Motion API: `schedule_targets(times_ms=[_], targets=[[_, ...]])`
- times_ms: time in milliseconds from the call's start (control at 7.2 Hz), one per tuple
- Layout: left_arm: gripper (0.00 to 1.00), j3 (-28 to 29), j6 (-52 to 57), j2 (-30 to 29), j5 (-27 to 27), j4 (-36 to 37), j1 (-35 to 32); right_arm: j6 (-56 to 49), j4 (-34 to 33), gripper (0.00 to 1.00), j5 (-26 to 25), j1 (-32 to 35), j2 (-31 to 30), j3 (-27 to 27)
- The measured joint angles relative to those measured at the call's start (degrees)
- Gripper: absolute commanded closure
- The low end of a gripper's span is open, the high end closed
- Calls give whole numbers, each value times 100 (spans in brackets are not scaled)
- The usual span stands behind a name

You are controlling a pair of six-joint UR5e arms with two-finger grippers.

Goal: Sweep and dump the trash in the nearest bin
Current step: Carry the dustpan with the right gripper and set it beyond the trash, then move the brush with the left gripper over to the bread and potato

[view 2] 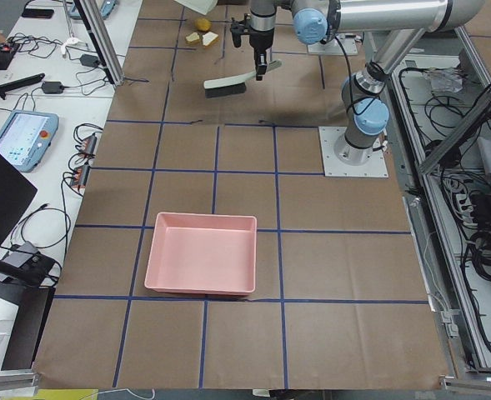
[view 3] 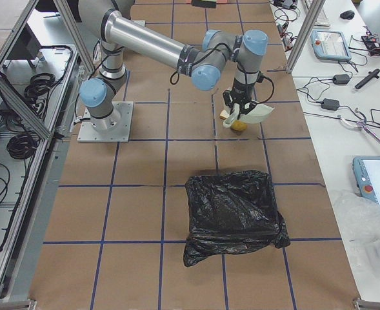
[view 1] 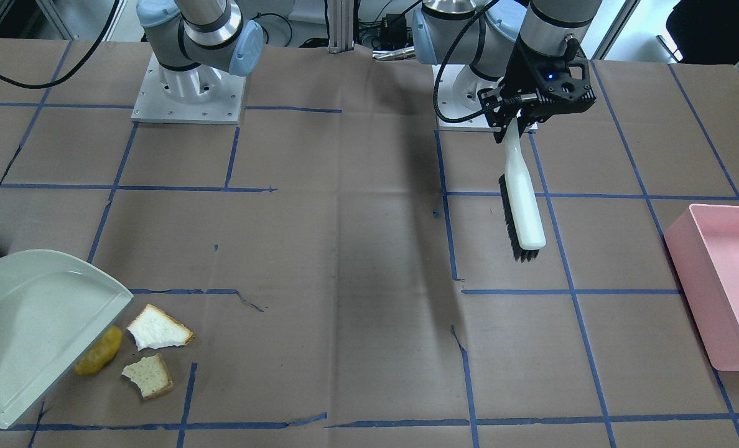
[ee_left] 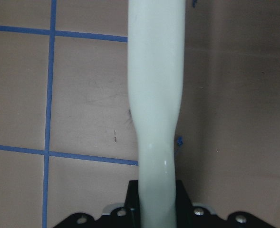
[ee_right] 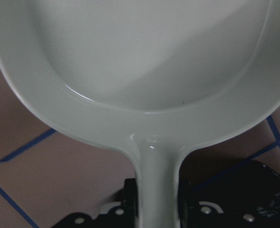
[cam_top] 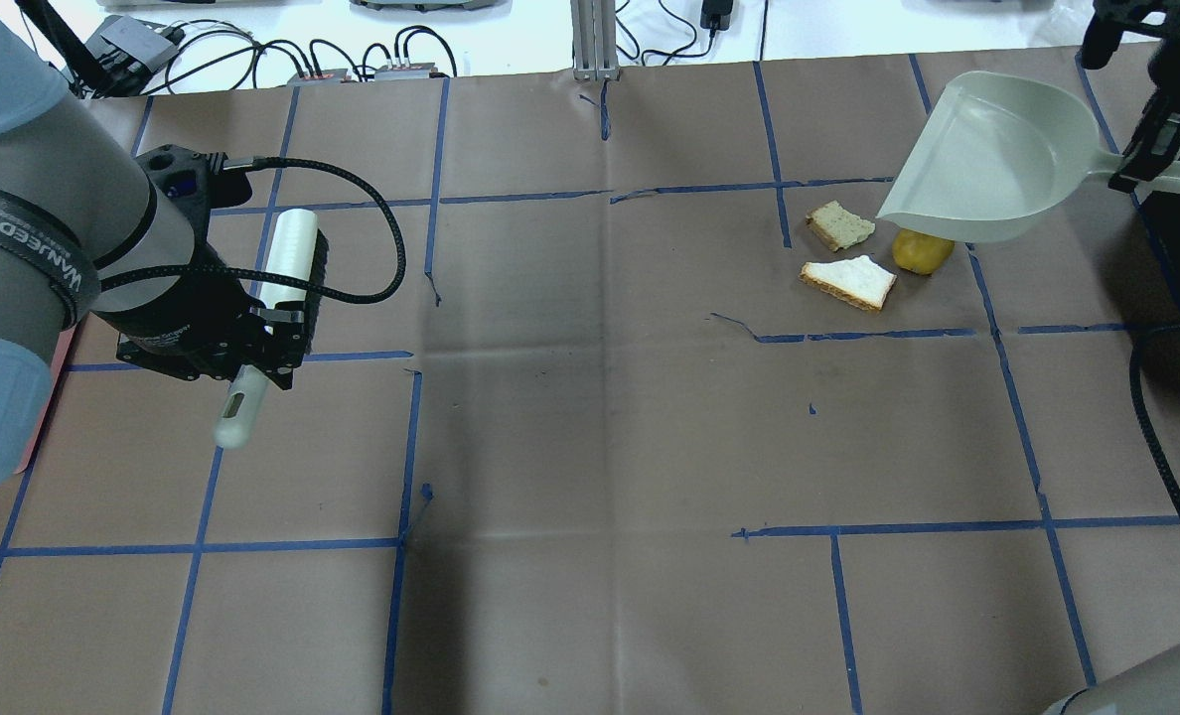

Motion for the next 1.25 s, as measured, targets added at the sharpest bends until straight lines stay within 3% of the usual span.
schedule_targets(times_ms=[834,1251], targets=[[100,29,171,-338,-265,-35,-150,-2865,-1849,100,-241,-647,864,4],[100,316,102,-1182,-431,857,-1052,-3291,-2222,100,-158,-659,1219,-31]])
